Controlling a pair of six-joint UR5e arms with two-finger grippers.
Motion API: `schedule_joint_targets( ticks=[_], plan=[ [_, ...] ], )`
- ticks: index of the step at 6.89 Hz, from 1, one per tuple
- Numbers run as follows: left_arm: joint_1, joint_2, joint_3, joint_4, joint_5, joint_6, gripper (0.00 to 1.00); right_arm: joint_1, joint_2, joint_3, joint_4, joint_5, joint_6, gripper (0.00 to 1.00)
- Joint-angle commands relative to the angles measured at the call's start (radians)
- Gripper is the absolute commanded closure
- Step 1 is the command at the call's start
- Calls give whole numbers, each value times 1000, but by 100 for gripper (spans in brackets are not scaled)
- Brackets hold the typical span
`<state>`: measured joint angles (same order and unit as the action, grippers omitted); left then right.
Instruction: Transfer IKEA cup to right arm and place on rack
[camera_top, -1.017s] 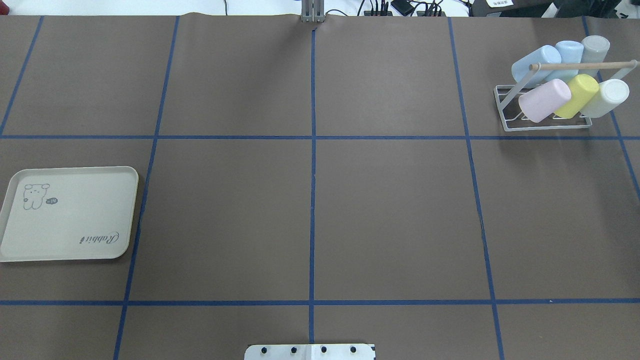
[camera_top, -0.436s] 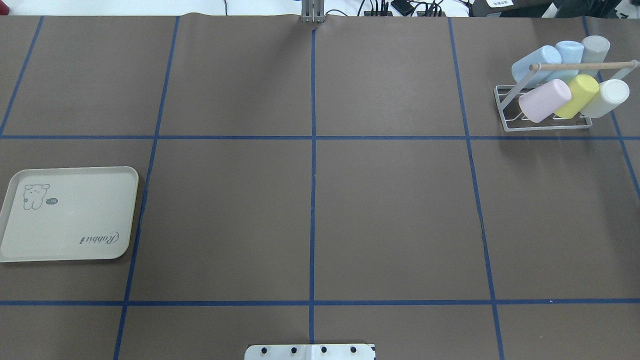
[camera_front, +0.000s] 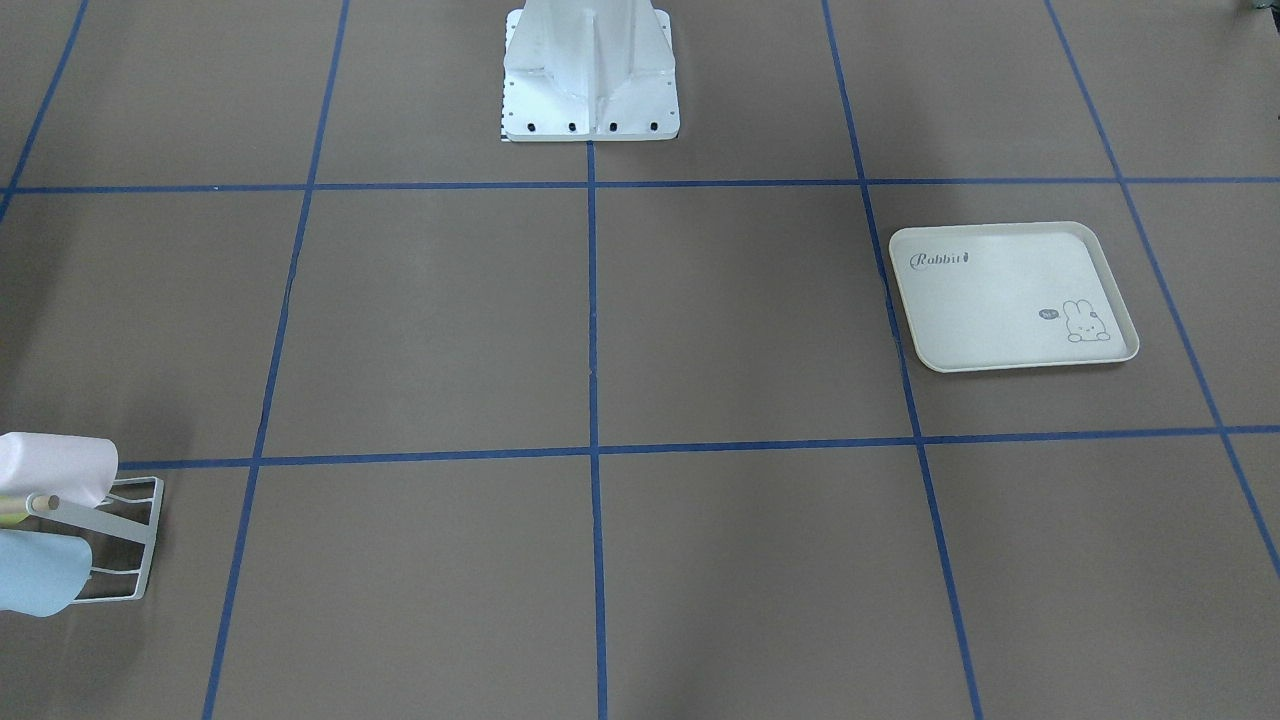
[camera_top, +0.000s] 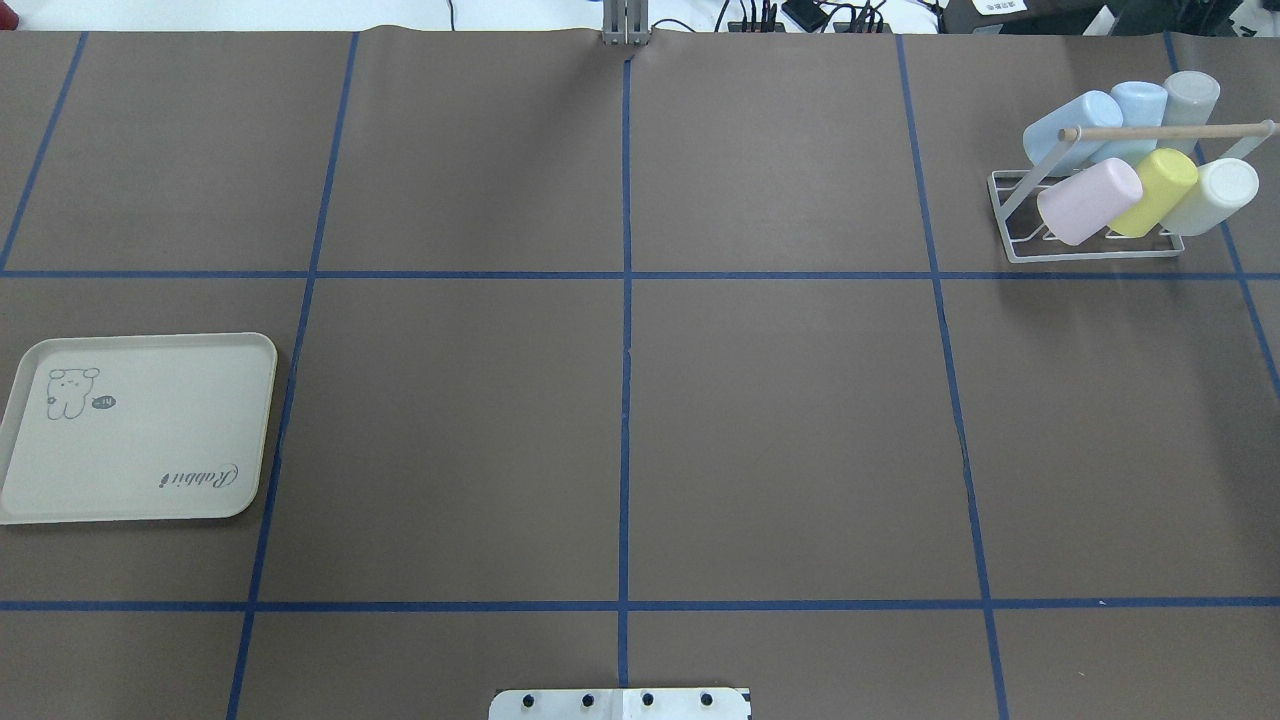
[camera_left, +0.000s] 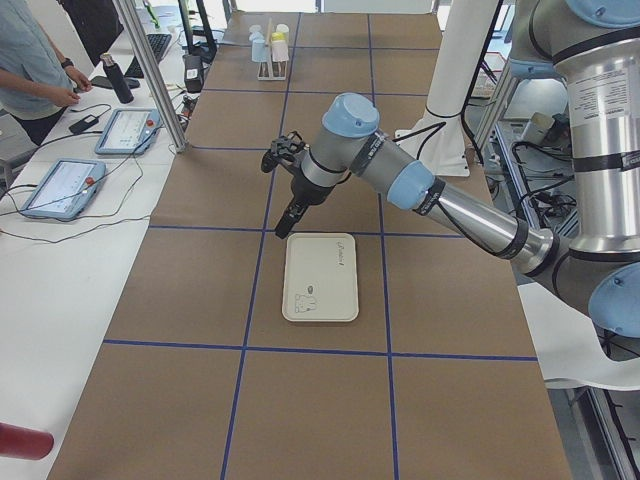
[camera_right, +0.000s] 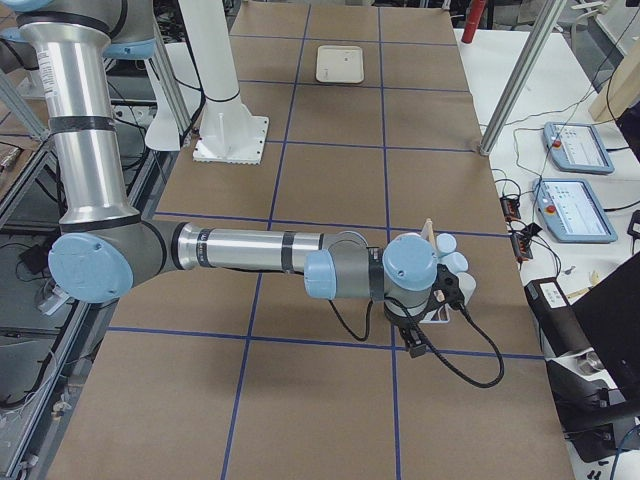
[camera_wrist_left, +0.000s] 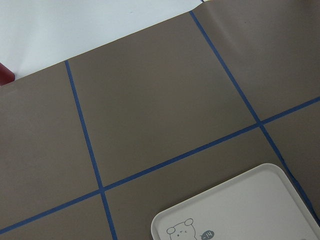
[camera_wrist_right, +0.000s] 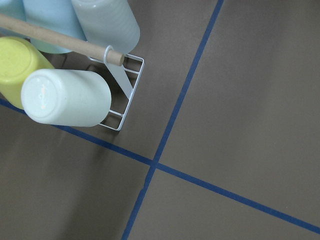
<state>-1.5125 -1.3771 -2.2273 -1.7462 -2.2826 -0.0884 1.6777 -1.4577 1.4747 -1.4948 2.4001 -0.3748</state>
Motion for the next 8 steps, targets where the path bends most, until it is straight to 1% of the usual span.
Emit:
schedule_joint_targets(
  ticks=[1, 2, 5, 7, 8],
  plan=[
    [-6, 50, -37, -1, 3, -1, 0, 13, -76, 83, 1, 1, -13, 0],
    [-5, 90, -35, -6, 11, 4, 0, 26, -114, 129, -1, 2, -19, 0],
    [5, 79, 0, -3, 11, 4, 0, 52, -170, 147, -15, 10, -19, 0],
    [3, 87, 0, 2, 9, 4, 0, 69, -175, 185, -18, 10, -16, 0],
    [5, 90, 14, 2, 9, 4, 0, 70, -178, 193, -53, 7, -15, 0]
  ],
)
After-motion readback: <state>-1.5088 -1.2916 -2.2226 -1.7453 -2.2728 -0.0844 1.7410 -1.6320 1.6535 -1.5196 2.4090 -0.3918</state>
